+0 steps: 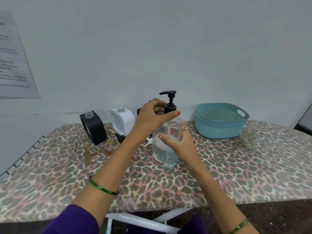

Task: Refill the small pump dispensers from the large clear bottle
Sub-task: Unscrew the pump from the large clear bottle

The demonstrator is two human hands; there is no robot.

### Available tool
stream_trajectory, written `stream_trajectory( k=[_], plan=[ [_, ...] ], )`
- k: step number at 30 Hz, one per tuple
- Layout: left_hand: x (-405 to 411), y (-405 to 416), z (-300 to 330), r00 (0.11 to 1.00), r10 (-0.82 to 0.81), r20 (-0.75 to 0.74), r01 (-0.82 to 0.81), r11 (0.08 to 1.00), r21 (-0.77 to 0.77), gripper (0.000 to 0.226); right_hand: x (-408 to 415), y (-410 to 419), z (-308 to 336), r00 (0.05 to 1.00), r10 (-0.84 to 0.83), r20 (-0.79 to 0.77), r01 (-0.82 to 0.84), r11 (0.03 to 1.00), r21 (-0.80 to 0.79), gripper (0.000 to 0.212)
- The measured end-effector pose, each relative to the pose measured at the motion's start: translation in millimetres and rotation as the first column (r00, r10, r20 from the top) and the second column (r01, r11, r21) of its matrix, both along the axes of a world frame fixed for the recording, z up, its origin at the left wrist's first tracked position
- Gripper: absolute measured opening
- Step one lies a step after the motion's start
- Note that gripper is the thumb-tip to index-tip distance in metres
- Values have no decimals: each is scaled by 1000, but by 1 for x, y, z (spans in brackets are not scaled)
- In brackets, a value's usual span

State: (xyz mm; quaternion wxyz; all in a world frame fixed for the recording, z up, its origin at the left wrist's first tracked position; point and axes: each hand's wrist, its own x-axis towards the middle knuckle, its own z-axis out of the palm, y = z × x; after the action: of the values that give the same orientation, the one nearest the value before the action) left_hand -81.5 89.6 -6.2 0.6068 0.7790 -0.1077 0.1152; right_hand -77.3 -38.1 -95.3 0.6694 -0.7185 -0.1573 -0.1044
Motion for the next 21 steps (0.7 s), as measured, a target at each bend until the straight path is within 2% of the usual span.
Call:
stream_trajectory(
  k=[3,5,8,12,16,21],
  plan=[
    [1,-9,-2,996,75,37,-75,997,-19,36,-1,0,1,1000,15,-1,-15,1000,0,61],
    [0,-12,-2,997,68,43,-69,998,3,36,-1,-1,1,1000,18,-8,-18,1000,5,60],
    [-2,-6,-4,999,-46,3,45,995,86,42,0,-2,0,999,20,-26,-20,1000,-1,57],
    [-5,4,-8,988,-148,-35,149,987,58,37,-1,-1,-1,1000,4,-26,-4,1000,12,60],
    [-5,0,-7,999,-34,37,33,999,23,32,-2,0,0,1000,10,-17,-9,1000,5,61],
    [-1,-13,6,989,108,101,-98,990,-97,33,-4,0,0,1000,0,-25,0,1000,4,62]
  ],
)
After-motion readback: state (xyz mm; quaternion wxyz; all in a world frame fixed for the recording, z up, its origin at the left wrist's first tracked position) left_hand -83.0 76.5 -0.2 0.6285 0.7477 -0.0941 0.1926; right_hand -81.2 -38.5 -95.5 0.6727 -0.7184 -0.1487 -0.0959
